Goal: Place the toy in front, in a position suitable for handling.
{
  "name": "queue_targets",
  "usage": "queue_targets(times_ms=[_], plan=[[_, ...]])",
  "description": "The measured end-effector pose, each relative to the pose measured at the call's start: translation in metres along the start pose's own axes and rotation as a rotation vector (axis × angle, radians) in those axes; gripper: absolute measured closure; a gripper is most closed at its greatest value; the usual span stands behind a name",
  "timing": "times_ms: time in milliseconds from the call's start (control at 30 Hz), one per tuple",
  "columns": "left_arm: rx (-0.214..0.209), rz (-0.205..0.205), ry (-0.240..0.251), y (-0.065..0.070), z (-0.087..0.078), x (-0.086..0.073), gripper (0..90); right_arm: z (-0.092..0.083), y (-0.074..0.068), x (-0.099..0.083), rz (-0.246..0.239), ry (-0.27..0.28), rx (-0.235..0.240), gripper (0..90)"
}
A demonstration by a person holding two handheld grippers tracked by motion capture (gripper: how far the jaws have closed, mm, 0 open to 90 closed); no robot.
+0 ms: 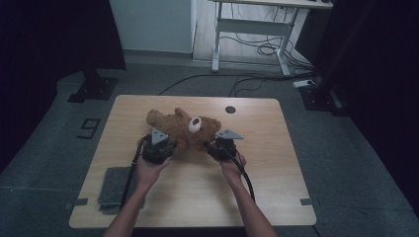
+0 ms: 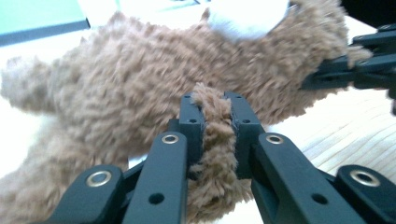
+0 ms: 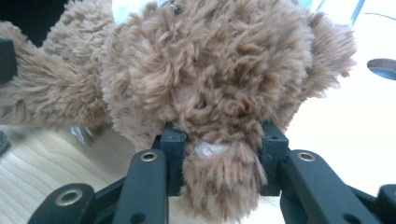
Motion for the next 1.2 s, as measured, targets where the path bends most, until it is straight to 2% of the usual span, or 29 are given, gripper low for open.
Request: queue_targets(times_ms=[300,467,600,700,800,867,1033,1200], plan=[[-0.053,-0.004,0.051,0.019,-0.009,0.021,79.6,-0.021,0.010,0.018,0.022,0.088,-0.005,65.2],[-0.107,0.021,0.076,0.046,-0.014,0.030,79.7,-0.042,0.021,0.027,0.022,0.139,-0.018,66.0],[-0.143,0.041,0.068,0.068,-0.011,0.028,79.8,-0.060,0.034,0.018,0.052,0.149,-0.019,65.9],[-0.174,0.052,0.045,0.084,-0.004,0.020,79.7,-0.070,0.047,0.003,0.084,0.133,-0.024,65.8],[-0.193,0.048,0.020,0.093,0.004,0.011,79.6,-0.074,0.059,-0.014,0.128,0.097,-0.018,65.4],[-0.198,0.051,0.005,0.097,0.007,0.006,79.5,-0.074,0.064,-0.024,0.139,0.077,-0.021,65.1],[-0.213,0.027,-0.020,0.100,0.014,-0.005,79.1,-0.073,0.070,-0.044,0.156,0.034,-0.032,64.9],[-0.224,0.003,-0.043,0.098,0.017,-0.015,78.2,-0.072,0.073,-0.048,0.153,0.024,-0.037,64.6]])
Point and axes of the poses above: each handheld gripper's, and its own axes: z roughly forward along the jaws, x roughly out of its top, y roughly to its right, the point moved 9 cm from there along z, roughly forward along the jaws, and after that the axes turned 12 degrees about y, right-handed, at the moved point
